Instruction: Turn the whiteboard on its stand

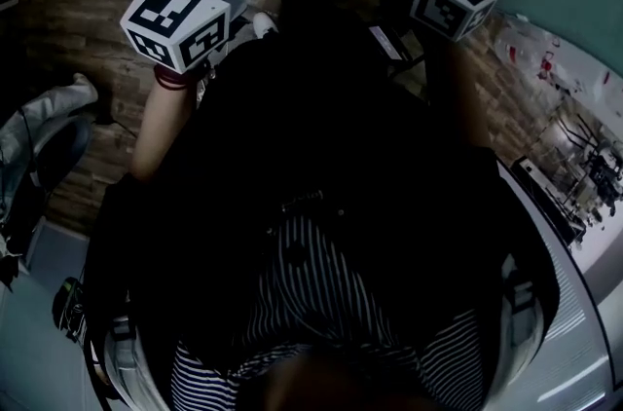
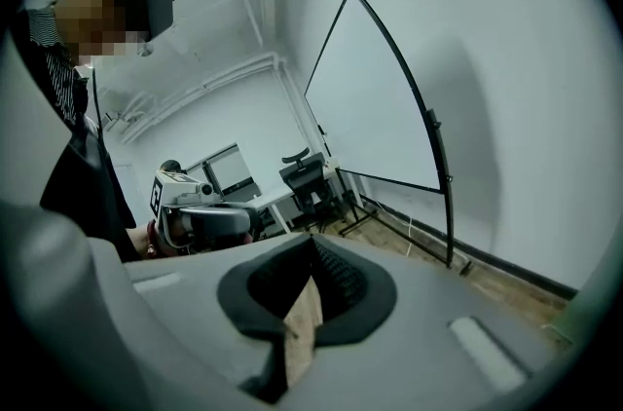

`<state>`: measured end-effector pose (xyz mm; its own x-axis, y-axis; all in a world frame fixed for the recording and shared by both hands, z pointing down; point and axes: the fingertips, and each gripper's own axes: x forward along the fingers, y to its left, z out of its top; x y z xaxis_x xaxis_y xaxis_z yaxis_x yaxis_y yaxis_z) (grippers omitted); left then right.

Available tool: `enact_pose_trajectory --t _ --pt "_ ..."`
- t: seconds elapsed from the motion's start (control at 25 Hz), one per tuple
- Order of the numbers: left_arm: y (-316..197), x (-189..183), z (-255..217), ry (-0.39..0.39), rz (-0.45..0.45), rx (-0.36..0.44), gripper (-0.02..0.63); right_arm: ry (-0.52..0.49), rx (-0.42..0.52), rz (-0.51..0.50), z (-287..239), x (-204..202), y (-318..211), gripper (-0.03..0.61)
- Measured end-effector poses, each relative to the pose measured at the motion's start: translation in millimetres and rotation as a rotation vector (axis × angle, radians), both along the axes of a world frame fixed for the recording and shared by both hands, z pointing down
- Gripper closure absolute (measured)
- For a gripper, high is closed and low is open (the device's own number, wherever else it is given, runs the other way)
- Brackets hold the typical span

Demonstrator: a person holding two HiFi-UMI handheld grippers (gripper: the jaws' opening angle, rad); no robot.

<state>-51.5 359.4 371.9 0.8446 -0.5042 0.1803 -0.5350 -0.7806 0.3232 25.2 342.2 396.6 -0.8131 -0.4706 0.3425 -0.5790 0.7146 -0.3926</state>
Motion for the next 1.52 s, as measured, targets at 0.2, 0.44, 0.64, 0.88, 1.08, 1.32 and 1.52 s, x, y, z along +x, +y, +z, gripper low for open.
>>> enact_pose_trajectory --t 0.2,0.44,0.64,0.88,1.08,1.32,1.52 --pt "-29.6 -3.9 -4.6 0.006 -0.037 0.012 0.614 -0.038 0.009 -0.021 -1.4 -11.4 -31.6 0.577" --pt "-89.4 -8.6 -1.8 -0.048 -0.016 0.013 0.614 -0.057 0.01 -0.038 -6.6 -28.6 -97.0 0.577" --pt "-143.2 1.8 -31.1 -0.043 -0.048 0.036 0.614 -0.069 0.004 -0.056 -20.4 -17.6 -147.7 0.577" --pt "-191.5 2.6 -52.4 -0.057 -0.083 0.044 0.614 -0.078 0.019 -0.092 -40.5 -18.3 -198.1 0.577" --pt "-241.5 28.3 -56.9 -0.067 -0.102 0.041 0.614 -0.096 0.011 -0.111 -41.7 5.1 -250.1 0.577" --pt "-291.0 65.4 -55.6 -0.089 -0.106 0.031 0.614 -0.117 0.007 -0.122 -39.6 37.8 -305.4 0.577" --pt "-307.0 73.2 -55.8 -0.096 -0.1 0.027 0.614 -0.124 0.007 -0.118 -40.6 44.1 -319.9 0.577"
